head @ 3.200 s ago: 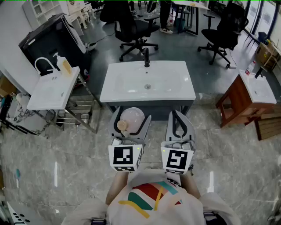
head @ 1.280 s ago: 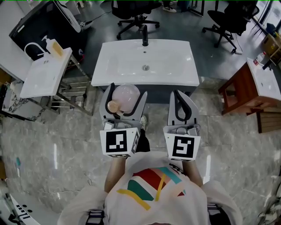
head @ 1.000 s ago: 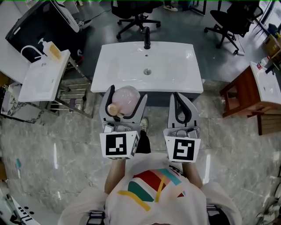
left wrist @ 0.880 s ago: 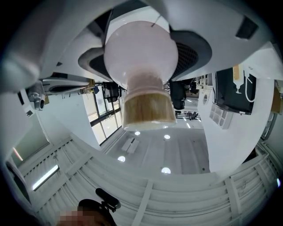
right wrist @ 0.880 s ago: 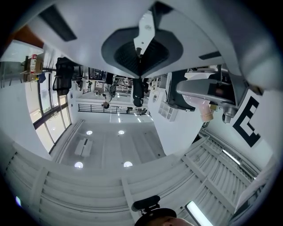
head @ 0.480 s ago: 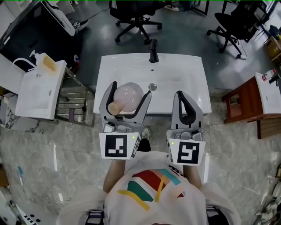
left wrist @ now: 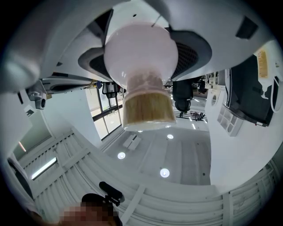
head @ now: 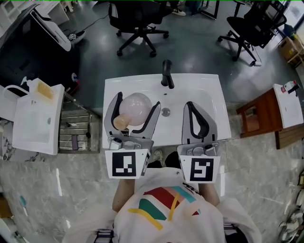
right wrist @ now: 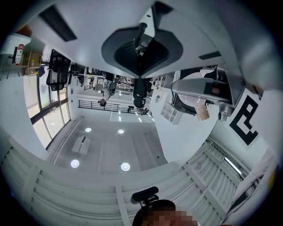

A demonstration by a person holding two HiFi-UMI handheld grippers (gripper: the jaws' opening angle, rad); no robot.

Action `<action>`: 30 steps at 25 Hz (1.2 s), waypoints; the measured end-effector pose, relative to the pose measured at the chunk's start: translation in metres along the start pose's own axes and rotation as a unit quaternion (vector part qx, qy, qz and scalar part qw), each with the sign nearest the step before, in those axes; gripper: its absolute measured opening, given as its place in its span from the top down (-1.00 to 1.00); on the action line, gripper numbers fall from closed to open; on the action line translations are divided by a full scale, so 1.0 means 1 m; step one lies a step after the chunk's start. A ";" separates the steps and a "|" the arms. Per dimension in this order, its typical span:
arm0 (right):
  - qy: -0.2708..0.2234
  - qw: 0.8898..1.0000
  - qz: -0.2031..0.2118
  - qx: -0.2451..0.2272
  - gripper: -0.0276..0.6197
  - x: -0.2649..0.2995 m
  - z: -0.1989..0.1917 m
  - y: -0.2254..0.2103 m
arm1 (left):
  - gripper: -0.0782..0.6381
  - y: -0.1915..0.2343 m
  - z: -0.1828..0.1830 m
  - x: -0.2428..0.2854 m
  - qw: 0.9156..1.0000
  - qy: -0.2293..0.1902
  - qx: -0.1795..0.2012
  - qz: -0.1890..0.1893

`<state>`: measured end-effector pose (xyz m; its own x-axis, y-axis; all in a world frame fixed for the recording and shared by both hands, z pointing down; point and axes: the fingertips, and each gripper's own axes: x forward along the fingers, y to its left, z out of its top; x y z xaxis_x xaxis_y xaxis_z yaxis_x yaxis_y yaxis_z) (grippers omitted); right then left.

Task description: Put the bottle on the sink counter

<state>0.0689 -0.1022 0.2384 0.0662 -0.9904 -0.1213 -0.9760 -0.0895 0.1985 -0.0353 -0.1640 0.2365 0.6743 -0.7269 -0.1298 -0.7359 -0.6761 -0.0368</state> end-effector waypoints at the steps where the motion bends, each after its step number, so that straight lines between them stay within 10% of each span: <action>1: 0.002 1.000 -0.001 0.002 0.88 0.004 -0.001 -0.001 | -0.35 0.002 -0.002 0.003 1.000 0.003 -0.003 0.001; 30: 0.019 0.993 0.107 0.040 0.88 0.100 -0.040 0.022 | -0.35 0.071 -0.077 0.084 0.991 0.093 0.017 0.092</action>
<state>0.0627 -0.2075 0.2697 -0.1381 -0.9893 -0.0467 -0.9818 0.1305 0.1380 -0.0262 -0.2830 0.2992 0.5258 -0.8493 0.0474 -0.8470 -0.5278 -0.0636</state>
